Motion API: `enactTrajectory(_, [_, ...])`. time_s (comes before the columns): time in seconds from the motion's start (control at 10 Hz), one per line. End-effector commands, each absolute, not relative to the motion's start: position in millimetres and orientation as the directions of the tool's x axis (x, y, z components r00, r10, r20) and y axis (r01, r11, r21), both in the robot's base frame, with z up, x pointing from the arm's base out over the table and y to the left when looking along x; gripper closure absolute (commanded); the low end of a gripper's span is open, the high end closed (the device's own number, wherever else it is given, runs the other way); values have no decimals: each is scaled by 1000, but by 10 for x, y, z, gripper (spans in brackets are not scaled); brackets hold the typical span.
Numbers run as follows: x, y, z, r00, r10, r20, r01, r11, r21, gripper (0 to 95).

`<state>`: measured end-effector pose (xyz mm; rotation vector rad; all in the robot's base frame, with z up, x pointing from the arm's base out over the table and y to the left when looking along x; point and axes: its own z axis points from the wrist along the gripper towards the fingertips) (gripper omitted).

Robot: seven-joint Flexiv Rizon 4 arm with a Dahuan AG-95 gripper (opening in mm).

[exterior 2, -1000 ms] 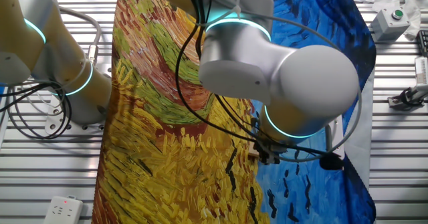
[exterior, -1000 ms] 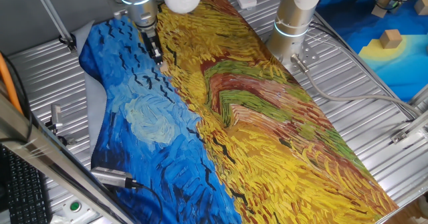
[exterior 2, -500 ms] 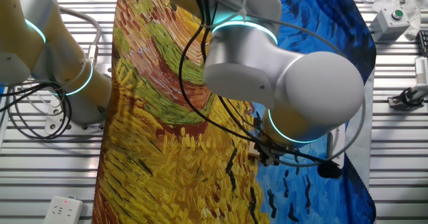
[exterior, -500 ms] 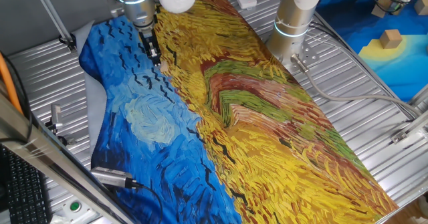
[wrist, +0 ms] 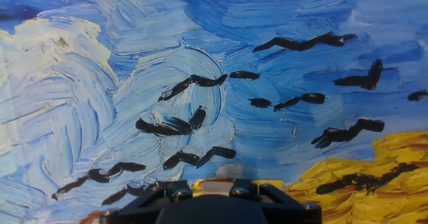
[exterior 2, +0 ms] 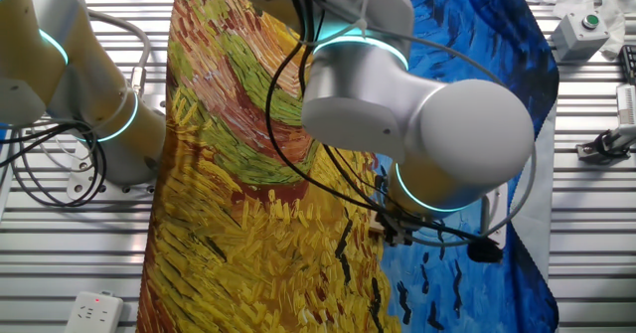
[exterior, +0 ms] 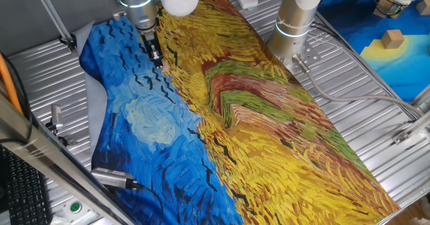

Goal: Pick up the small block on the left and move it to the right

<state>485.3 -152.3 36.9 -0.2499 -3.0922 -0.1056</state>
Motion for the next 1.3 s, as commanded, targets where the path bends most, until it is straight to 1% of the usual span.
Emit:
enactTrajectory(0.1, [4820,-1512,350,-986,161,44,164,984,64,570])
enactTrajectory(0.4, [4755,-1496,327,-986,160,42,162,985,53,570])
enactTrajectory(0.8, [4749,-1545,372,-986,165,36,167,984,62,570])
enactTrajectory(0.9, [4741,-1576,386,-986,162,35,164,984,63,760])
enactTrajectory(1.2, [4737,-1573,365,-986,161,34,163,984,66,760])
enactTrajectory(1.3, [4740,-1558,353,-986,163,31,164,984,67,570])
